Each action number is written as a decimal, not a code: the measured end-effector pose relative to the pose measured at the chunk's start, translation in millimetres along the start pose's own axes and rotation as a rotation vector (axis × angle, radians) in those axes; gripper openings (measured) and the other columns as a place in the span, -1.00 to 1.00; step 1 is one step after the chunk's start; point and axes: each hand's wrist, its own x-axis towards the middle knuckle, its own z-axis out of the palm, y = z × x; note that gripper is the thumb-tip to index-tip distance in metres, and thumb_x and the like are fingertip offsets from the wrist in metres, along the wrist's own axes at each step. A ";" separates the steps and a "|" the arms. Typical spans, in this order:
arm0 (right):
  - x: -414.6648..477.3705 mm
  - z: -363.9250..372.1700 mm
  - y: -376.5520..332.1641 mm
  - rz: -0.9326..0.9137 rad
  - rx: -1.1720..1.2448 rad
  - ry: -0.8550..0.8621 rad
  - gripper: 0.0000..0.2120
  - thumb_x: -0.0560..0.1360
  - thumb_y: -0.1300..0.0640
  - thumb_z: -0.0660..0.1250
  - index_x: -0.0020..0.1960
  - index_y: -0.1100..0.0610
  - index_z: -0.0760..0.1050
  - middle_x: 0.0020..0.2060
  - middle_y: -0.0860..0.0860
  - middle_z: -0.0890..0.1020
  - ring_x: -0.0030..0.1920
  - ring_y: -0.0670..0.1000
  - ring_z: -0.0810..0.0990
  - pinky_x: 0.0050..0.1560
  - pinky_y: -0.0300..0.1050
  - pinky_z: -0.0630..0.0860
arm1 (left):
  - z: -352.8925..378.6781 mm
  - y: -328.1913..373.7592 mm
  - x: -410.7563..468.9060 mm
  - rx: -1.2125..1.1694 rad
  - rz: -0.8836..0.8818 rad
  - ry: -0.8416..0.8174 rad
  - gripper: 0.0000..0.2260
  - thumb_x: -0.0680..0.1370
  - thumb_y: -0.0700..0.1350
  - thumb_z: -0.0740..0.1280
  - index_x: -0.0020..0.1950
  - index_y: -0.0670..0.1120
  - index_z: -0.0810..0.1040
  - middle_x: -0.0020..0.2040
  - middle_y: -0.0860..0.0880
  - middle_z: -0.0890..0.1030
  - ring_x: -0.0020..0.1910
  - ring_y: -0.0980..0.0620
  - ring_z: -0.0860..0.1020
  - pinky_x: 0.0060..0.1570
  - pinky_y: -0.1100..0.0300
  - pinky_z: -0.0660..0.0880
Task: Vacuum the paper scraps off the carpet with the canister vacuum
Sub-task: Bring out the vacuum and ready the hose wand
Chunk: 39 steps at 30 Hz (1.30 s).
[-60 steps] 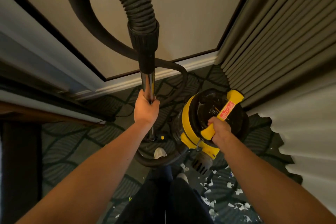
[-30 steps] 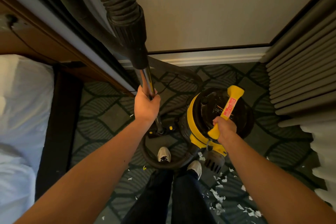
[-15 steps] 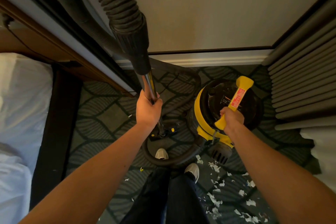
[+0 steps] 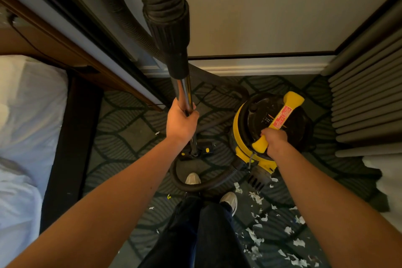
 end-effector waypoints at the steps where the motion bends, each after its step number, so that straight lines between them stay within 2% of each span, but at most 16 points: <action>1: -6.0 -2.4 -4.2 -0.013 -0.008 -0.003 -0.52 0.52 0.22 0.37 0.41 0.28 0.38 0.29 0.21 0.51 0.24 0.24 0.51 0.25 0.07 0.48 | 0.7 1.9 -2.2 -0.002 -0.002 -0.008 -0.85 0.52 -0.28 0.34 0.04 -0.12 0.48 -0.19 0.07 0.47 -0.23 0.16 0.49 -0.29 0.42 0.41; 4: -20.7 -11.4 -15.0 -0.051 -0.046 -0.042 -0.49 0.53 0.19 0.36 0.43 0.24 0.34 0.32 0.19 0.49 0.29 0.23 0.48 0.29 0.11 0.46 | 2.5 6.0 -13.0 -0.009 -0.005 -0.039 -0.85 0.53 -0.28 0.33 0.06 -0.12 0.48 -0.18 0.06 0.47 -0.24 0.18 0.48 -0.32 0.49 0.41; 6: -36.4 -18.7 -20.5 -0.117 -0.103 -0.061 -0.51 0.53 0.19 0.36 0.42 0.24 0.35 0.30 0.15 0.50 0.29 0.20 0.47 0.23 0.04 0.44 | 2.3 9.3 -21.4 -0.003 0.007 -0.045 -0.85 0.53 -0.28 0.34 0.07 -0.13 0.48 -0.17 0.05 0.49 -0.25 0.20 0.48 -0.34 0.57 0.38; 8: -53.6 -22.7 -25.1 -0.196 -0.168 -0.088 -0.54 0.54 0.18 0.34 0.40 0.22 0.37 0.29 0.13 0.51 0.29 0.18 0.46 0.22 0.06 0.42 | -0.7 13.5 -28.6 0.000 0.026 -0.025 -0.86 0.52 -0.27 0.35 0.04 -0.13 0.47 -0.17 0.06 0.49 -0.25 0.22 0.48 -0.32 0.56 0.37; 12: -103.6 -22.5 -35.5 -0.245 -0.235 -0.257 -0.62 0.60 0.18 0.28 0.41 0.14 0.40 0.20 0.06 0.48 0.32 0.13 0.43 0.25 0.12 0.44 | -13.7 24.1 -41.8 -0.030 0.055 0.008 -0.85 0.52 -0.26 0.37 0.06 -0.13 0.48 -0.16 0.08 0.48 -0.19 0.22 0.48 -0.19 0.44 0.36; 15: -140.8 -16.4 -39.0 -0.306 -0.282 -0.431 -0.64 0.61 0.12 0.27 0.40 0.08 0.43 0.28 0.05 0.54 0.31 0.07 0.49 0.26 0.09 0.47 | -28.9 33.5 -55.0 -0.083 0.068 0.031 -0.82 0.53 -0.25 0.37 0.09 -0.11 0.47 -0.15 0.07 0.50 -0.17 0.21 0.50 -0.15 0.39 0.39; 18: -177.0 -3.5 -42.7 -0.410 -0.340 -0.584 -0.66 0.60 0.08 0.27 0.37 -0.03 0.48 0.22 -0.02 0.61 0.23 -0.01 0.57 0.21 0.03 0.53 | -46.6 40.2 -67.6 -0.110 0.091 0.065 -0.80 0.52 -0.24 0.38 0.09 -0.09 0.45 -0.16 0.11 0.51 -0.14 0.17 0.52 -0.02 0.24 0.47; 23: -243.5 26.2 -38.9 -0.518 -0.457 -0.799 -0.62 0.62 0.19 0.19 0.38 -0.08 0.46 0.23 -0.03 0.62 0.23 -0.01 0.57 0.23 0.05 0.52 | -90.0 44.2 -88.0 -0.111 0.164 0.111 -0.78 0.53 -0.19 0.39 0.13 -0.09 0.45 -0.11 0.07 0.56 -0.02 0.03 0.57 0.06 0.13 0.50; 26: -278.4 43.6 -28.6 -0.562 -0.519 -0.842 -0.56 0.61 0.27 0.15 0.41 -0.06 0.42 0.30 -0.01 0.57 0.27 0.03 0.54 0.20 0.04 0.52 | -122.9 40.1 -97.7 -0.110 0.236 0.146 -0.82 0.52 -0.20 0.39 0.08 -0.07 0.48 -0.15 0.16 0.55 -0.05 0.08 0.57 0.04 0.14 0.51; 29: -311.3 60.7 -11.1 -0.604 -0.560 -0.877 -0.52 0.60 0.30 0.13 0.43 -0.06 0.40 0.33 -0.02 0.54 0.27 0.04 0.53 0.19 0.03 0.52 | -157.8 30.6 -107.4 -0.083 0.275 0.177 -0.83 0.53 -0.16 0.40 0.03 0.00 0.44 -0.15 0.14 0.56 -0.07 0.08 0.57 -0.03 0.13 0.52; 33: -349.1 83.3 19.5 -0.674 -0.575 -0.872 -0.48 0.58 0.30 0.14 0.48 -0.06 0.36 0.35 -0.02 0.53 0.30 0.03 0.52 0.29 0.08 0.48 | -204.6 10.1 -123.6 -0.063 0.312 0.189 -0.82 0.53 -0.07 0.40 0.03 0.03 0.42 -0.14 0.13 0.56 -0.09 0.08 0.57 -0.10 0.14 0.49; 37: -388.7 101.8 66.0 -0.738 -0.474 -0.820 -0.53 0.60 0.19 0.24 0.48 -0.03 0.33 0.36 0.01 0.52 0.32 0.01 0.50 0.36 0.13 0.42 | -252.1 -22.2 -145.6 0.051 0.318 0.191 -0.78 0.51 0.04 0.41 0.01 0.04 0.40 -0.17 0.13 0.52 -0.18 0.09 0.51 -0.19 0.17 0.41; 39: -413.8 111.0 95.7 -0.814 -0.414 -0.787 -0.49 0.57 0.10 0.34 0.49 -0.04 0.33 0.34 -0.01 0.52 0.32 -0.02 0.49 0.38 0.13 0.39 | -274.0 -43.8 -158.5 0.055 0.329 0.173 -0.78 0.51 0.06 0.40 0.03 0.04 0.41 -0.13 0.11 0.55 -0.17 0.10 0.52 -0.20 0.18 0.41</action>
